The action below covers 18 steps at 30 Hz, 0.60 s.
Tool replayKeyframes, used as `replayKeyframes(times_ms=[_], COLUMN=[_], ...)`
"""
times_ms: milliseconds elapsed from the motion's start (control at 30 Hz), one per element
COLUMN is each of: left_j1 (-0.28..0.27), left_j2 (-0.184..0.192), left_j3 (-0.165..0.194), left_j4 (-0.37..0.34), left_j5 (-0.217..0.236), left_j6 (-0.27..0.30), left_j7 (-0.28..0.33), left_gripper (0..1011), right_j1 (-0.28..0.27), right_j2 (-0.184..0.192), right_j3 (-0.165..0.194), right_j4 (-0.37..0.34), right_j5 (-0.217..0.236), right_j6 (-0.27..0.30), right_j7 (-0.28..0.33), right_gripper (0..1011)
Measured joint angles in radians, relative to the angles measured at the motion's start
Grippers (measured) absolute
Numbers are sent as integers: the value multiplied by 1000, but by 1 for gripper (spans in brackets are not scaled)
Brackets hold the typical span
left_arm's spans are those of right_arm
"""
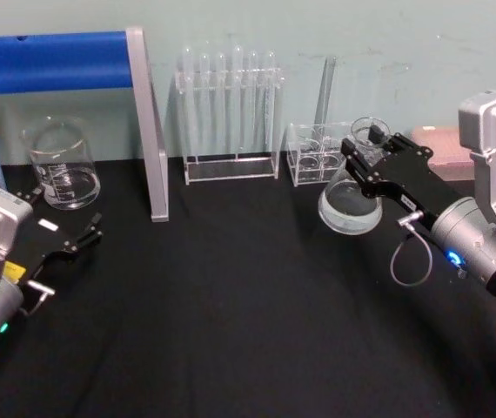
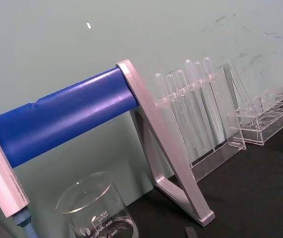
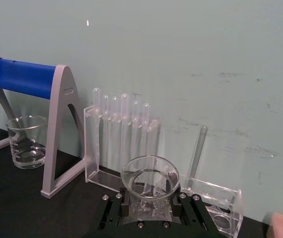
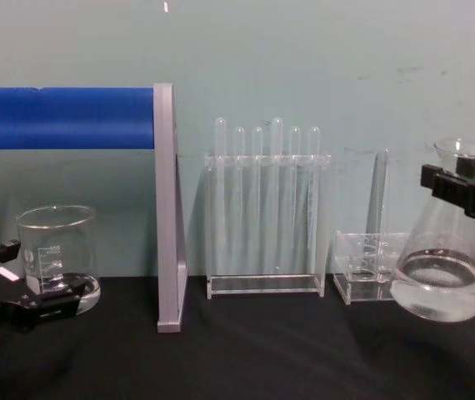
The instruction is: Grasp the erlenmeyer flask with one hand, shake it three times, then place it back.
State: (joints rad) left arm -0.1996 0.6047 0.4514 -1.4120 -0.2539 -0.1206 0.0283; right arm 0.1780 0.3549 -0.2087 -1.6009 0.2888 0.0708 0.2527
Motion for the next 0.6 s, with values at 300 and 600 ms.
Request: replayKeyframes(times_ms=[300, 600], left_j1=[0, 0], left_j2=[0, 0], left_j3=[0, 0], left_j4=[0, 0], left_j5=[0, 0], left_j6=[0, 0], left_j7=[0, 0], left_gripper=[1001, 1001], right_j1=[-9, -30], right_j2=[-7, -8], right_j3=[-1, -36], right_j4=[-12, -55], right_j5=[-9, -3], right_j6=[12, 27], right_j7=[18, 55], right_gripper=[450, 450])
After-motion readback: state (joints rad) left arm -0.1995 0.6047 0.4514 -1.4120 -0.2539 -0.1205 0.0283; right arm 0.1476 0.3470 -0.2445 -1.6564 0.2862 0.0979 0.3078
